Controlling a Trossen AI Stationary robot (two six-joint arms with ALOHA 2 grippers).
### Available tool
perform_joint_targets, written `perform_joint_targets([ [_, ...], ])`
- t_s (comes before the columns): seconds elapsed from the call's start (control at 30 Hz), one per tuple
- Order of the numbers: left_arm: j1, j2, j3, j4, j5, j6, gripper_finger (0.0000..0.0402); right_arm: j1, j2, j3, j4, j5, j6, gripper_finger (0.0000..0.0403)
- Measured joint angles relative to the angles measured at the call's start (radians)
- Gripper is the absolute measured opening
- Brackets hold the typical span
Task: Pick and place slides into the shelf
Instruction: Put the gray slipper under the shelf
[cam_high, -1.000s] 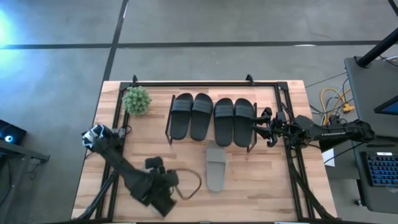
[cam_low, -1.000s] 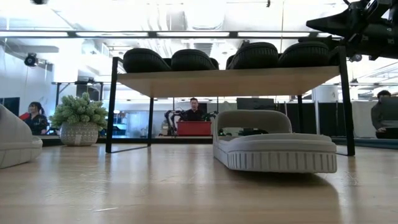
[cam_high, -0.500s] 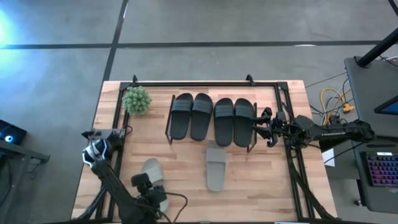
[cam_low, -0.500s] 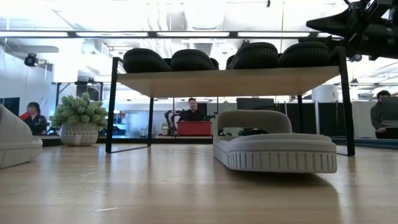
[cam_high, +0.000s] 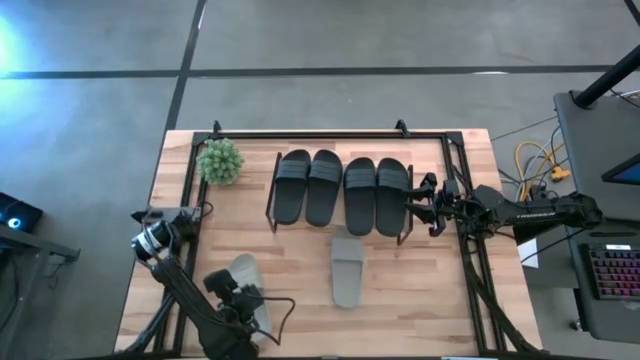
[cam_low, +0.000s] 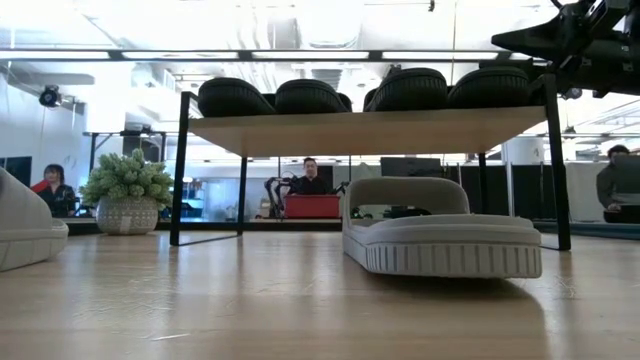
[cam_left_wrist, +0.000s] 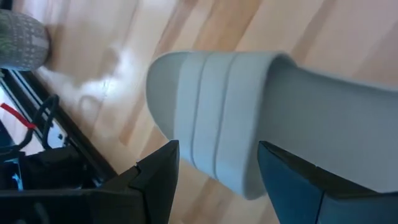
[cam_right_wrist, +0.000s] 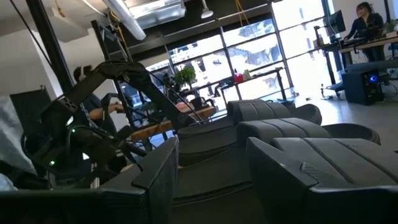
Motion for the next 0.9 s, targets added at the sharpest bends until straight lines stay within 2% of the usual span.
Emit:
perform_joint_targets([
  [0.53, 0.037, -0.008, -0.188, 0.093, -0.010, -0.002, 0.0203, 0.000, 0.000, 0.000, 0.000, 0.000, 0.000, 0.0183],
  [0.7, 0.057, -0.048, -0.263, 0.190, -0.010, 0.001, 0.0203, 0.000, 0.000, 0.000, 0.000, 0.000, 0.000, 0.0183],
  [0.9, 0.063, -0.084, -0.335, 0.206, -0.014, 0.005, 0.0203, 0.000, 0.003, 0.000, 0.000, 0.000, 0.000, 0.0183],
])
